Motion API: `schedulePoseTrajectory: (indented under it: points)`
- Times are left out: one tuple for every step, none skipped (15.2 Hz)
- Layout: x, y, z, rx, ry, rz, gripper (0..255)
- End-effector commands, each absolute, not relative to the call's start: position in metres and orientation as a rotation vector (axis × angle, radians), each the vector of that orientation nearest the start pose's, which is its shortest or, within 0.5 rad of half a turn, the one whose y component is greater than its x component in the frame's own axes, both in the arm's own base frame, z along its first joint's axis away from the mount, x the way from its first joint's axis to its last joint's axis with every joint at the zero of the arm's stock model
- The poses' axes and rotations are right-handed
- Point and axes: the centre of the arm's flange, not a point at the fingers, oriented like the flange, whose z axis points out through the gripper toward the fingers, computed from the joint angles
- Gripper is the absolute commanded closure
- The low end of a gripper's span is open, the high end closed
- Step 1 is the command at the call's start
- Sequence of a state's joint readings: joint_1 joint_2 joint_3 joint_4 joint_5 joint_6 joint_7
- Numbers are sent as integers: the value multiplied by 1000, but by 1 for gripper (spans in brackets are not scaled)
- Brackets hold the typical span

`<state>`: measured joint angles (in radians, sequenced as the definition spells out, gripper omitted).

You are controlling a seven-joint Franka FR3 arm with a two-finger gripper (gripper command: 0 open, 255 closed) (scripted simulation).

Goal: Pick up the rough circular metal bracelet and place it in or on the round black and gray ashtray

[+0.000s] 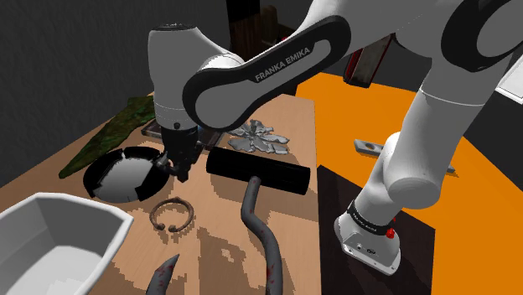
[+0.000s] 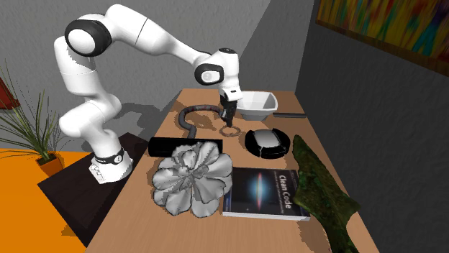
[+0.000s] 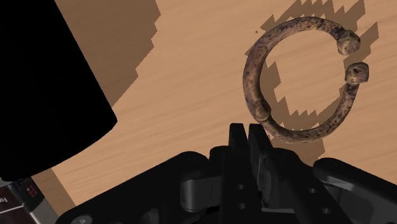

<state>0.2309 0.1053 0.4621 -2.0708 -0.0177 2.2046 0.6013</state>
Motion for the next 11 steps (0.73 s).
schedulePoseTrajectory:
  points:
    - [440,360,390,-3088,-153,-19,255]
    - [440,360,390,-3088,-153,-19,255]
    - [440,360,390,-3088,-153,-19,255]
    - [440,360,390,-3088,-153,-19,255]
    - [440,360,390,-3088,-153,-19,255]
    - [440,360,390,-3088,-153,-19,0]
    - [433,367,378,-3091,-296,-56,0]
    - [425,373,367,-3086,-441,-92,0]
    - [416,378,355,-3075,-585,-129,0]
    - [410,381,345,-3061,-696,-158,0]
    - [411,382,340,-3061,-696,-158,0]
